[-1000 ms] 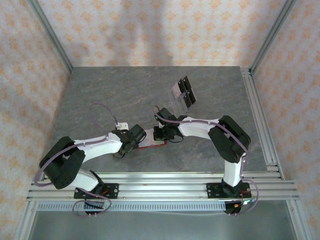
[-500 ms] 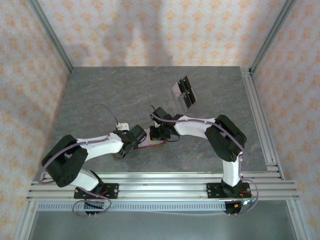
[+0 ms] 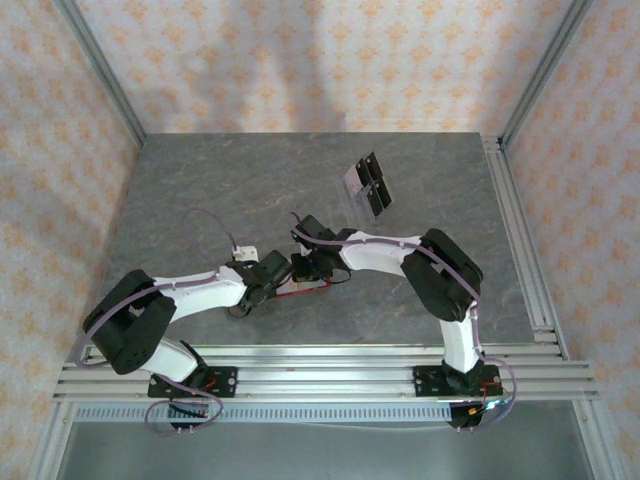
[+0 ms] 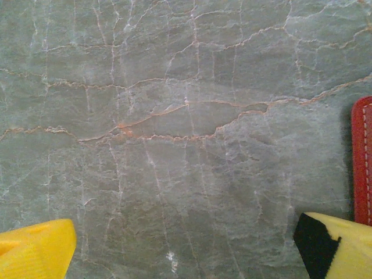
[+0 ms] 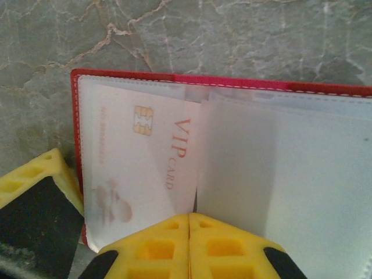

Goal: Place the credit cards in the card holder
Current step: Insert the credit card into the card slot.

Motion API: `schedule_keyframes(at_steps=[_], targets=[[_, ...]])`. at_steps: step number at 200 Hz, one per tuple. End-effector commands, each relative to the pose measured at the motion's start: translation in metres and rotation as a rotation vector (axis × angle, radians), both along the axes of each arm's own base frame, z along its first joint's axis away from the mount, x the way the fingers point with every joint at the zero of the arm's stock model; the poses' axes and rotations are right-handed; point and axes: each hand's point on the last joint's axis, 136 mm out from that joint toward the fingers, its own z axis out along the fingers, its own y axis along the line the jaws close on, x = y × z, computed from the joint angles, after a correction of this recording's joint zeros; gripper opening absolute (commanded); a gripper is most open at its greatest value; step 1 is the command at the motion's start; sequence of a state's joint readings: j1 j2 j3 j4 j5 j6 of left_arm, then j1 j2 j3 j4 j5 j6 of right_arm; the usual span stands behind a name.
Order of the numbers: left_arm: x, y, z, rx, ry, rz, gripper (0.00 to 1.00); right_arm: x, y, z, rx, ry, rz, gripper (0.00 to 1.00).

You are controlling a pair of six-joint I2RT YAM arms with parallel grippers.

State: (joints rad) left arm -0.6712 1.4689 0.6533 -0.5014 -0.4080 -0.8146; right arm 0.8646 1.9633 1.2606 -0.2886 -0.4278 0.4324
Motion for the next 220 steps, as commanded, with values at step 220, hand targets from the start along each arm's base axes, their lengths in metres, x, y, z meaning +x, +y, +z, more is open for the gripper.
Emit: schedule_keyframes(at_steps=[220], targets=[[0.022, -0.015, 0.005, 0.000, -0.007, -0.020, 1.00, 0.022, -0.038, 0.019, -0.014, -0.050, -0.090, 0.06]])
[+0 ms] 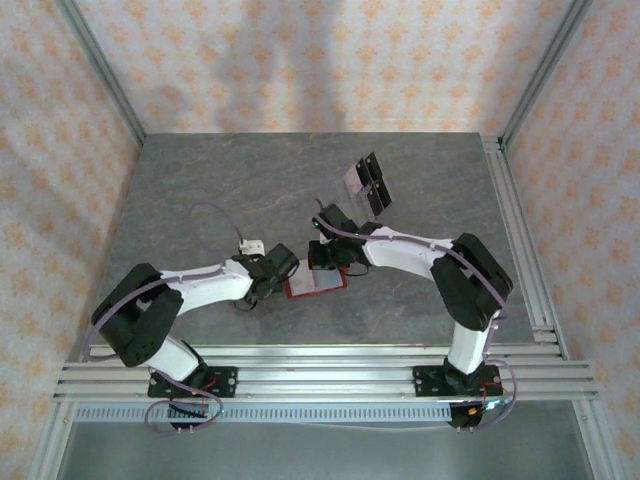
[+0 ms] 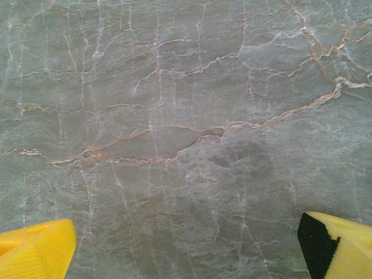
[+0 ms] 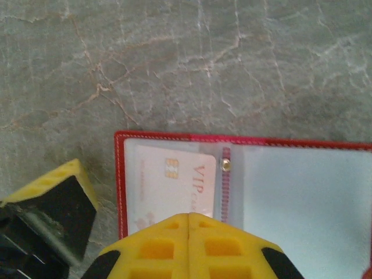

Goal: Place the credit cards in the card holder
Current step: Insert the credit card into the card slot.

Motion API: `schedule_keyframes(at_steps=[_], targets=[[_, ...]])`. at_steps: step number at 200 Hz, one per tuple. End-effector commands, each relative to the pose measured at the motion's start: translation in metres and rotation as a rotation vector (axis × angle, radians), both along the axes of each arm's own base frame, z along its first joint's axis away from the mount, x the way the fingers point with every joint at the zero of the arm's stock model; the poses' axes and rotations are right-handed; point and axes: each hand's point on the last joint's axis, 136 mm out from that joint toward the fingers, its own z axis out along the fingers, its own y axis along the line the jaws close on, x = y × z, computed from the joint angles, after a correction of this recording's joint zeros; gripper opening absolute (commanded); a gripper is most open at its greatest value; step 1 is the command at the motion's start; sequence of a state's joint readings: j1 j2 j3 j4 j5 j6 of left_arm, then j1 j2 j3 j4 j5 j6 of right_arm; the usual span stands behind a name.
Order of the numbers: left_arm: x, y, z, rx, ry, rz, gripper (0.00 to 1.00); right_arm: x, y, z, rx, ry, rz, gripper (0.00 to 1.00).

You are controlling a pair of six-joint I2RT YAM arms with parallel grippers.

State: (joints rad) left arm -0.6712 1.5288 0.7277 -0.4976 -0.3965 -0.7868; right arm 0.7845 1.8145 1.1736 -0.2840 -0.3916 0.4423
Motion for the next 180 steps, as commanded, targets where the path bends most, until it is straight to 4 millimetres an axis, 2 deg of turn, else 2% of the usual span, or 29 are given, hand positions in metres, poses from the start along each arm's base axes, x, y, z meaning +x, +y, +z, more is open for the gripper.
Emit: schedule_keyframes(at_steps=[1, 44, 102, 180], targets=[[0.006, -0.001, 0.001, 0.007, -0.009, 0.004, 1.00, 0.000, 0.001, -0.015, -0.045, 0.016, 0.015, 0.05], [0.005, 0.000, -0.004, 0.011, -0.001, 0.005, 1.00, 0.003, 0.002, -0.026, -0.066, 0.027, 0.021, 0.05], [0.004, 0.000, -0.009, 0.008, 0.003, 0.007, 1.00, 0.002, 0.006, -0.032, -0.062, 0.044, 0.031, 0.05], [0.003, 0.000, -0.014, 0.012, 0.012, 0.007, 1.00, -0.009, 0.030, -0.032, -0.004, 0.079, 0.071, 0.05]])
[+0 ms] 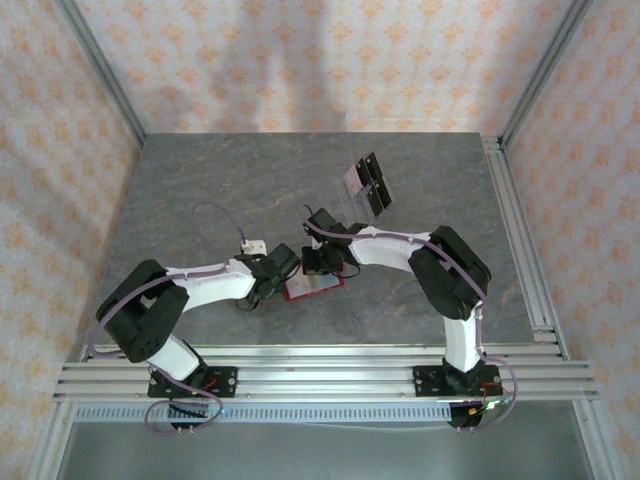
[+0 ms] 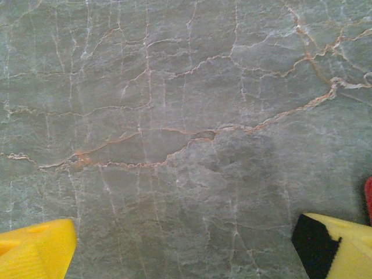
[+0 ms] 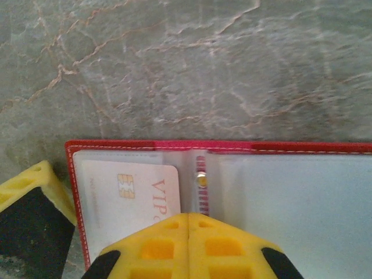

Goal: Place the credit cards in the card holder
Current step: Insert the credit card into the card slot.

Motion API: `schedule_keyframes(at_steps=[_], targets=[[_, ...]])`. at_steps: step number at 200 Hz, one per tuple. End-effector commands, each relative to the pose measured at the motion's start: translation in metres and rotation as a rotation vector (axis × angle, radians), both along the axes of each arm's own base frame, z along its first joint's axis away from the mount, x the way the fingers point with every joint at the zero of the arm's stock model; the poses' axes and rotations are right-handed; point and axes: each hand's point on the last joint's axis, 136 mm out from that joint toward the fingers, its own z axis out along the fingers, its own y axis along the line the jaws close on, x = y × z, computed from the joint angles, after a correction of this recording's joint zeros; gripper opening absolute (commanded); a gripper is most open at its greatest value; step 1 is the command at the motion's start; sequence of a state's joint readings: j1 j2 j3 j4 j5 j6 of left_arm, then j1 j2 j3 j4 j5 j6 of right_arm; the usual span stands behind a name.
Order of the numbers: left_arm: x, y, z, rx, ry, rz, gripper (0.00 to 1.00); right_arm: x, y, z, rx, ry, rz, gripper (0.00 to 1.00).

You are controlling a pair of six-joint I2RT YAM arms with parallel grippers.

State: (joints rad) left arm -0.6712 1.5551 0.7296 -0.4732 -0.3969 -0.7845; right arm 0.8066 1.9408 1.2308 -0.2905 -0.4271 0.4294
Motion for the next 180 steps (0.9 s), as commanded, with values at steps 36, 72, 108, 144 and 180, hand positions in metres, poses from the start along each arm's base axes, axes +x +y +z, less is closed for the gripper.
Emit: schedule_keyframes(at_steps=[36, 72, 108, 144, 180], targets=[[0.000, 0.002, -0.010, 0.011, 0.015, 0.009, 1.00, -0.006, 0.023, 0.006, 0.074, 0.027, 0.026, 0.05], [-0.001, 0.003, -0.010, 0.010, 0.013, 0.012, 1.00, -0.004, 0.022, 0.017, 0.084, 0.007, 0.024, 0.05], [-0.002, 0.010, 0.002, 0.035, -0.004, 0.022, 1.00, 0.008, 0.007, 0.040, 0.098, -0.047, -0.017, 0.18], [-0.003, 0.014, 0.026, 0.013, -0.058, 0.033, 1.00, 0.015, -0.013, 0.045, 0.084, -0.069, -0.048, 0.25], [0.005, 0.001, 0.041, -0.063, -0.092, 0.020, 1.00, 0.015, -0.029, 0.024, 0.049, -0.055, -0.071, 0.25]])
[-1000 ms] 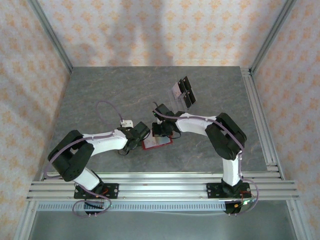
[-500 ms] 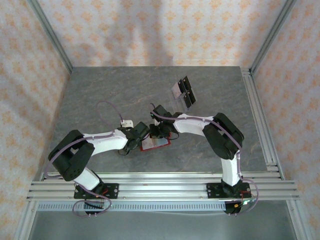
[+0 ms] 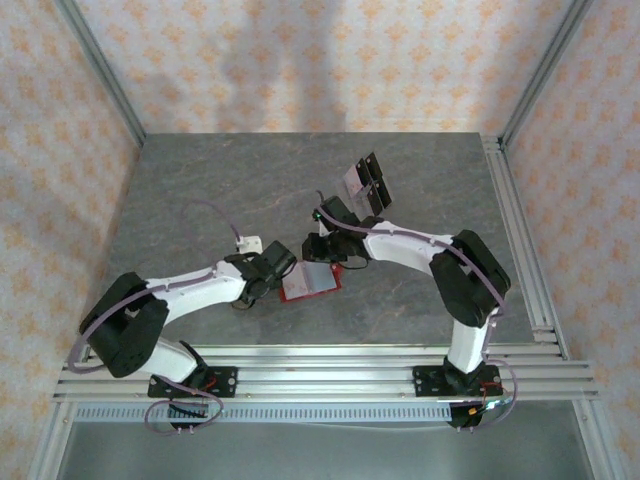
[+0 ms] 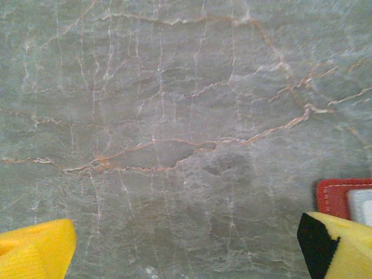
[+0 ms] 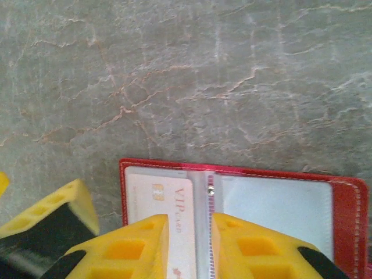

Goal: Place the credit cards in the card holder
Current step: Insert the credit card into the card slot, then flip over the card slot on the card holder.

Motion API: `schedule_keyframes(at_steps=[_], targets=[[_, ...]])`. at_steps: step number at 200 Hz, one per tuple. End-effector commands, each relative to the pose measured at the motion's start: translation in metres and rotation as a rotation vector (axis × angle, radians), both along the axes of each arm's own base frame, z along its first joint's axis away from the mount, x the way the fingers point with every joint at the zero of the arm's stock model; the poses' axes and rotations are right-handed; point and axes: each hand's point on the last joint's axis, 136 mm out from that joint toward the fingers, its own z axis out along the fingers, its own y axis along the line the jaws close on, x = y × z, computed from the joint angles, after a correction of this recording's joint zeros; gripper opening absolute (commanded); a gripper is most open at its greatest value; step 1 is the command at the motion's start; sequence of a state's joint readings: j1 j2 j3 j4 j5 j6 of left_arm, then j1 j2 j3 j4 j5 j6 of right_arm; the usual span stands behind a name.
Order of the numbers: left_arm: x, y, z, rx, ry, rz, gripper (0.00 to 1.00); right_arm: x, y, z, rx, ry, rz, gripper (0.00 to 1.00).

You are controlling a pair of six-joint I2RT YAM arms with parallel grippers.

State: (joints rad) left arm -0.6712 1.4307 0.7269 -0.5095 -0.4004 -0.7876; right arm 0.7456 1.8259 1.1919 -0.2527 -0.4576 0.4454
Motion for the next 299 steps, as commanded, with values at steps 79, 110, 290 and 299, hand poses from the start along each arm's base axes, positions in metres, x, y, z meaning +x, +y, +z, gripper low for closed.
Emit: schedule_keyframes(at_steps=[79, 110, 290, 299], targets=[[0.010, -0.020, 0.010, -0.103, -0.016, -0.014, 1.00, -0.010, -0.042, -0.033, -0.089, 0.002, -0.056, 0.28], [0.006, -0.016, 0.001, -0.089, 0.003, -0.007, 1.00, -0.004, -0.041, -0.018, -0.101, -0.056, -0.022, 0.37], [0.007, -0.014, -0.006, -0.063, 0.015, 0.000, 1.00, -0.014, -0.020, -0.047, -0.162, 0.032, 0.113, 0.42], [0.006, -0.014, -0.007, -0.062, 0.016, -0.002, 1.00, -0.015, -0.017, -0.044, -0.135, 0.043, 0.108, 0.42]])
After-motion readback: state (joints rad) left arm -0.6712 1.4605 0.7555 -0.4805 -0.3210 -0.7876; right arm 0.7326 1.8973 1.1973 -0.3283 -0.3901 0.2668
